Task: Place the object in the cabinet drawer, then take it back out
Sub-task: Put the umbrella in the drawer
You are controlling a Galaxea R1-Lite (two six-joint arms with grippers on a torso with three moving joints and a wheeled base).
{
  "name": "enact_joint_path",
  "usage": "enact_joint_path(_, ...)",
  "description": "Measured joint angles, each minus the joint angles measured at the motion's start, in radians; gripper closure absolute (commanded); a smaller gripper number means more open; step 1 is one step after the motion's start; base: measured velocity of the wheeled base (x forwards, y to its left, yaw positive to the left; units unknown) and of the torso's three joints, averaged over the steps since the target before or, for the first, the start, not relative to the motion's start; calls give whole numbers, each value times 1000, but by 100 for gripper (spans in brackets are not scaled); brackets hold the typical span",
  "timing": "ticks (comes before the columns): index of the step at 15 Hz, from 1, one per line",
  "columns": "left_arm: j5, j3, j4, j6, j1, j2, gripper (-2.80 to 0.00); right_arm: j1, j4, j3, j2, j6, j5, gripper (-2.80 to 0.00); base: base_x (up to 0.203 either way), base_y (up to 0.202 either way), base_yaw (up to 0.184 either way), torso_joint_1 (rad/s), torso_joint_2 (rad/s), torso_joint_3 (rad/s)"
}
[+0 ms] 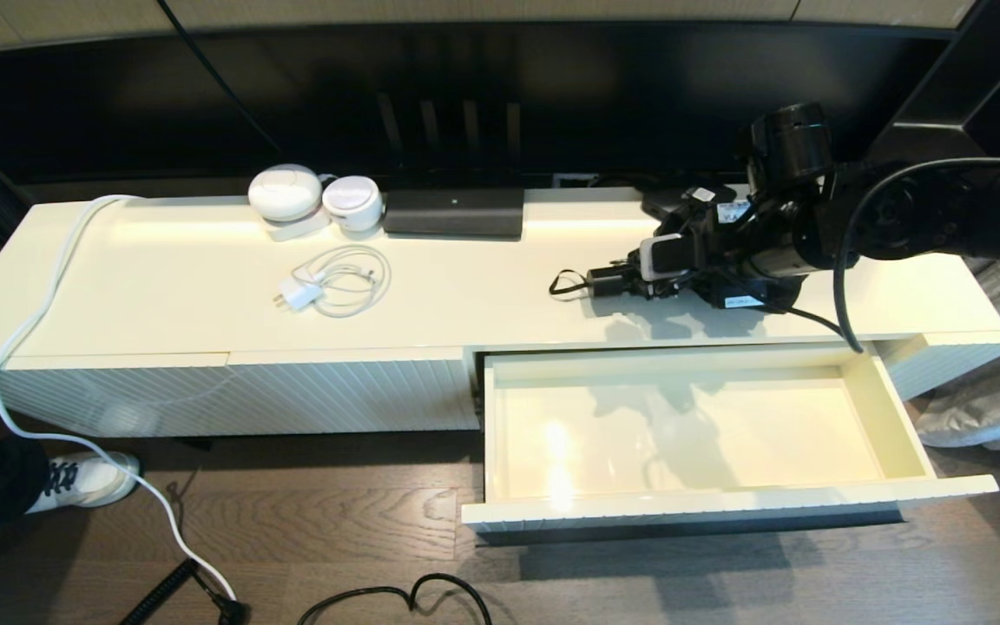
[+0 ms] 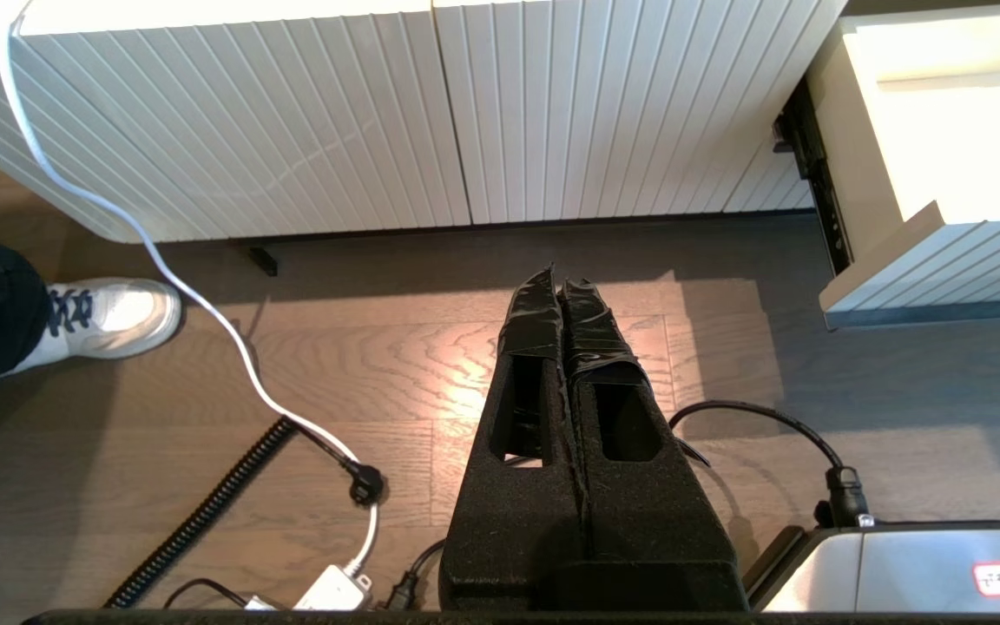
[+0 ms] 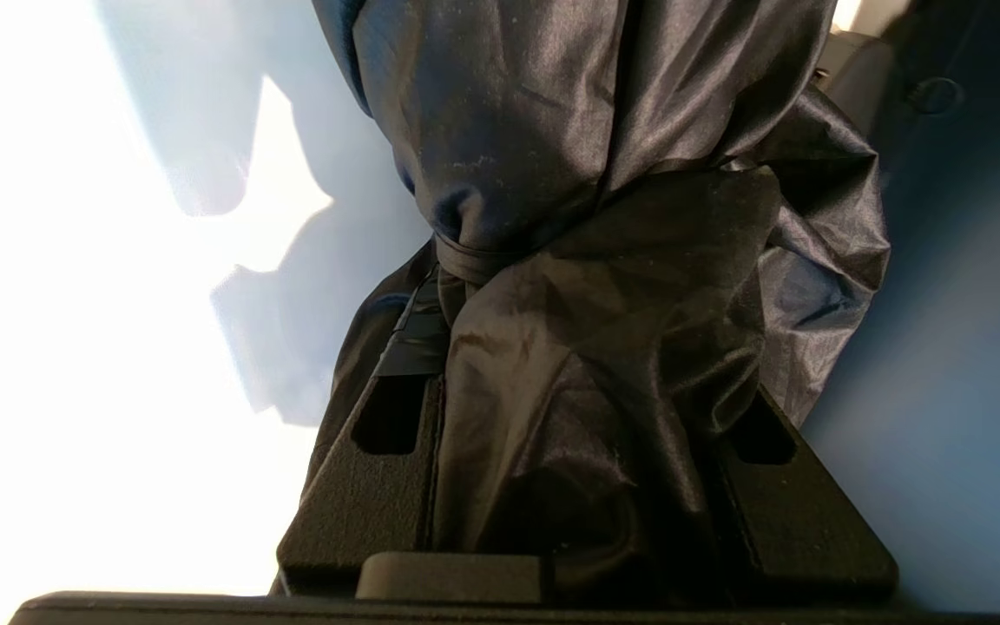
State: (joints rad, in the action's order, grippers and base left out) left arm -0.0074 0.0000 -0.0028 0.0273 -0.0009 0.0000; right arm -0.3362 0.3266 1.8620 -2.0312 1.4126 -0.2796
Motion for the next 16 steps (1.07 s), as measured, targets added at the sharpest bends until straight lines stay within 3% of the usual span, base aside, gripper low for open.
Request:
enact_joint_path(3,0,0,0,0,0,0,0,-11,7,-100,89,-1,-1,0,0,0,0,0,0,0)
enact_joint_path(10,0,0,0,0,0,0,0,-19,21,-485,390,-12,-57,0,0,0,0,0,0,0)
enact_joint_path(16,-1,0,0,0,0,0,0,-57,39,-760,557,-170,-73,0,0,0,0,0,0,0)
